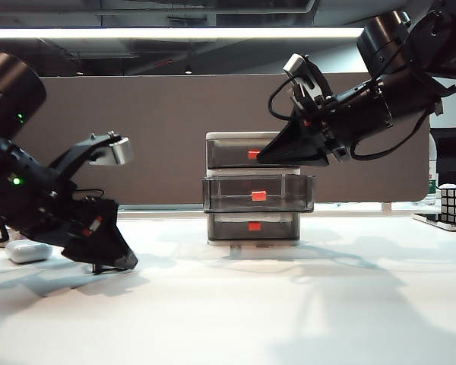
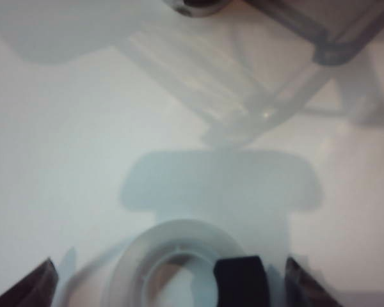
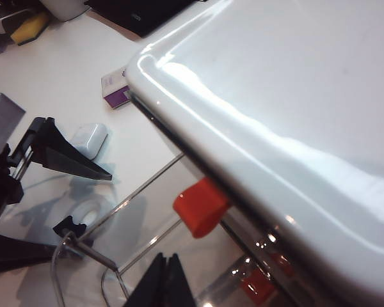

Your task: Open the second layer of the drawer on the table, pick up the transparent tape on the table and put it in, and finally close the drawer.

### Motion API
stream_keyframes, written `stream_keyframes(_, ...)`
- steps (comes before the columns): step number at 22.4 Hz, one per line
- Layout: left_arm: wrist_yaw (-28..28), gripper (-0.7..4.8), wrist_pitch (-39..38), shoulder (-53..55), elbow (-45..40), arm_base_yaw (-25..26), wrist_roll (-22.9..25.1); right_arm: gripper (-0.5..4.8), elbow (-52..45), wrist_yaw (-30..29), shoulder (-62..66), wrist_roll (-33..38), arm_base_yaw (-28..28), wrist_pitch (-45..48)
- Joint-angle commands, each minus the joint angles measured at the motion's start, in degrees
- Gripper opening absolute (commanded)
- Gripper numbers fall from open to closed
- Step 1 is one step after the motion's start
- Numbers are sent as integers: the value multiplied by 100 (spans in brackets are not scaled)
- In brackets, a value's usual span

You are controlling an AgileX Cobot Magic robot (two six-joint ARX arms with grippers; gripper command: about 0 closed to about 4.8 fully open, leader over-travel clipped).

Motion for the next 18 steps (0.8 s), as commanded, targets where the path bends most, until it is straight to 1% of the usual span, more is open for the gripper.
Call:
stream_keyframes(1,149,479,50,219,140,-4,-17,-5,28,-46,-24,-4,9,17)
stream_keyframes(10,149,479,-431,271,149,-4,-61,-5,26,-46,-24,-4,9,-15)
stream_keyframes(11,155,459,-439,271,149,-4,-61,-5,26,-44,-24,-4,9,-13)
stream_keyframes(12,195,391,-468,271,149,-4,-61,-5,26,-44,-24,-4,9,-13)
stream_keyframes(13,289,352,-496,273,149,-4,-63,-5,26,-46,-24,-4,9,-13)
stream_keyframes(14,417,329,-553,271,149,-4,-61,-5,26,-44,-24,-4,9,-13)
stream_keyframes(15,444,327,-592,271,149,-4,-63,-5,26,-44,-24,-4,9,-13)
stream_keyframes(17,444,261,-745,271,149,-4,-59,-5,26,-44,-24,-4,9,-13)
stream_keyframes(18,444,206,-789,271,149,-4,-59,-5,26,-44,-24,-4,9,-13)
